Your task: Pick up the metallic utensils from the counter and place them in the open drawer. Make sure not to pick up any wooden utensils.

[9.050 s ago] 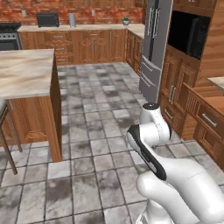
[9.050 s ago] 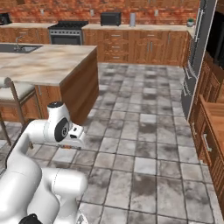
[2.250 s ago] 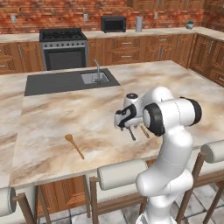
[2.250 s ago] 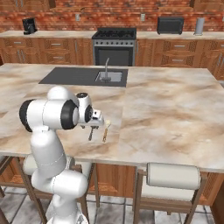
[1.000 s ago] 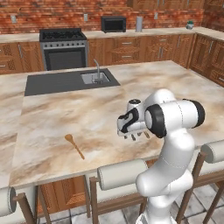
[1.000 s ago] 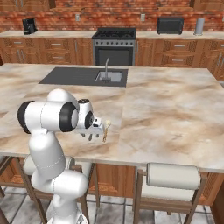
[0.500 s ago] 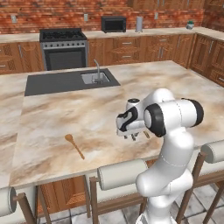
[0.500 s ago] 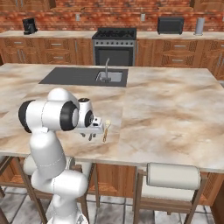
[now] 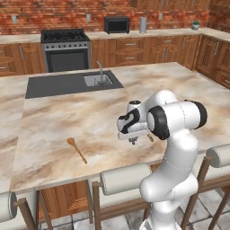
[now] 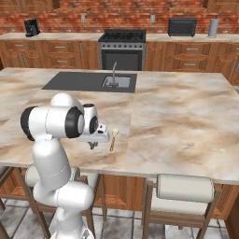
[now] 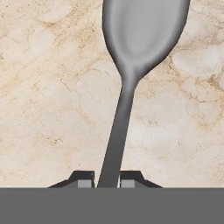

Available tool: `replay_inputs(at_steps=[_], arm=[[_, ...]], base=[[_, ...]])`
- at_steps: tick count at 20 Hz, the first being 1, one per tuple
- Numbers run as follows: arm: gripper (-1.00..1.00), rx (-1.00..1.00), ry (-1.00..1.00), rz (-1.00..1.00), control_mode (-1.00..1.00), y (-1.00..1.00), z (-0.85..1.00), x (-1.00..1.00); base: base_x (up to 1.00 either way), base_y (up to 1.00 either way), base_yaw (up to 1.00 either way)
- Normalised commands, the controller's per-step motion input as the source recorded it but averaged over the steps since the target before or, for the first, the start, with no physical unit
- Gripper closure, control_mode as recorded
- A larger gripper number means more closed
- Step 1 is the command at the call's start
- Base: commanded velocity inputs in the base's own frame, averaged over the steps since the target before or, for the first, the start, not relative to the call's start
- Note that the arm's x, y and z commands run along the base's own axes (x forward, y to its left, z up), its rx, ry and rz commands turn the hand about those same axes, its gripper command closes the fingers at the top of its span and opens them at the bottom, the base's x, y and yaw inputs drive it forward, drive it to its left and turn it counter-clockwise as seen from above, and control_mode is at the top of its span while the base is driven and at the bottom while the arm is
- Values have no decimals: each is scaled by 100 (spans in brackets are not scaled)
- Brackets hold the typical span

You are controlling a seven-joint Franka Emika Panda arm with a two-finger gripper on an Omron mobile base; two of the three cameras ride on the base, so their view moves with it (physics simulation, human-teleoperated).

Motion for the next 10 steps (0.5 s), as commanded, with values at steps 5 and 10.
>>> replay_inputs(at_steps=[5, 10], arm=[[100, 0, 1, 0, -100, 0, 0, 0], [100, -1, 0, 0, -100, 0, 52, -33]], base=[[0, 0, 0], [0, 0, 0]])
